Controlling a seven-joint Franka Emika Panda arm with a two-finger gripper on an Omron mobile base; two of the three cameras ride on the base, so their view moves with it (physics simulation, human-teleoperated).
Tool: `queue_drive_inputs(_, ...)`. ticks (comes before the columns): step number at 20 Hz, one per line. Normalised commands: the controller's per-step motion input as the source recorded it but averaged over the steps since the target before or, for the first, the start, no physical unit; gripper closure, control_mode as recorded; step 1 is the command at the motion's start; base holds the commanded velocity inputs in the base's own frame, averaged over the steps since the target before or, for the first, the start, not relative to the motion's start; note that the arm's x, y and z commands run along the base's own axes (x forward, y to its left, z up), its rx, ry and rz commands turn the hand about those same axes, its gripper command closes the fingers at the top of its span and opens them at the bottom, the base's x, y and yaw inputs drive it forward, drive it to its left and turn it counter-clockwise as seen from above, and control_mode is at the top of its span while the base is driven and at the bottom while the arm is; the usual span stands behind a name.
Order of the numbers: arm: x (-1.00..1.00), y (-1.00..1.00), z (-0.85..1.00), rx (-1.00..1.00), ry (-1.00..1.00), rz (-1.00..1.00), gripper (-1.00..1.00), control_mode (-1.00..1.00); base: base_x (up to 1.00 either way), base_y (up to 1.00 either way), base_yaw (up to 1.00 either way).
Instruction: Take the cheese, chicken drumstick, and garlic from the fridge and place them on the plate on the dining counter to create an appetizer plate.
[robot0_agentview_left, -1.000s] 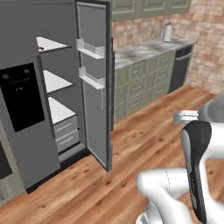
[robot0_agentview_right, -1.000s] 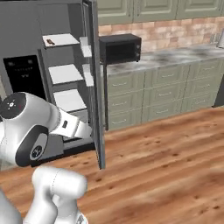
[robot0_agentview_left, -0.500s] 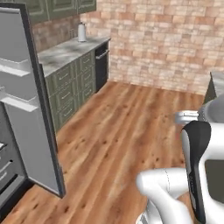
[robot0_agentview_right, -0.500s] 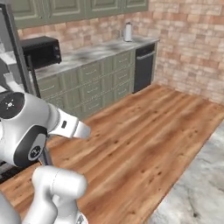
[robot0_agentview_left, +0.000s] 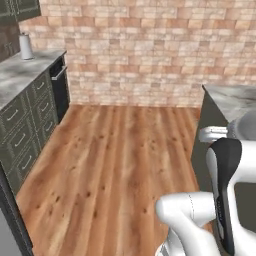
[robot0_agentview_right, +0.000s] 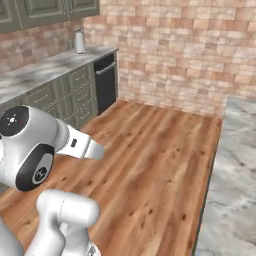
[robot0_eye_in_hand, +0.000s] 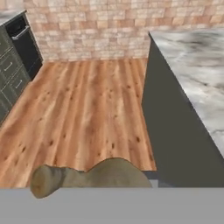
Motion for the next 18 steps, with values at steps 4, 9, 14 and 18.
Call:
queue_drive_inputs(4, 0.00, 0.00, 0.00, 0.00, 0.00, 0.00, 1.00, 1.00, 1.00, 0.58, -0.36)
queue_drive_inputs(9, 0.00, 0.00, 0.00, 0.00, 0.00, 0.00, 1.00, 1.00, 1.00, 0.55, -0.25)
queue_drive_inputs(14, 0.00, 0.00, 0.00, 0.00, 0.00, 0.00, 1.00, 1.00, 1.00, 0.17, -0.17)
queue_drive_inputs(18, 0.00, 0.00, 0.00, 0.00, 0.00, 0.00, 1.00, 1.00, 1.00, -0.02, -0.10)
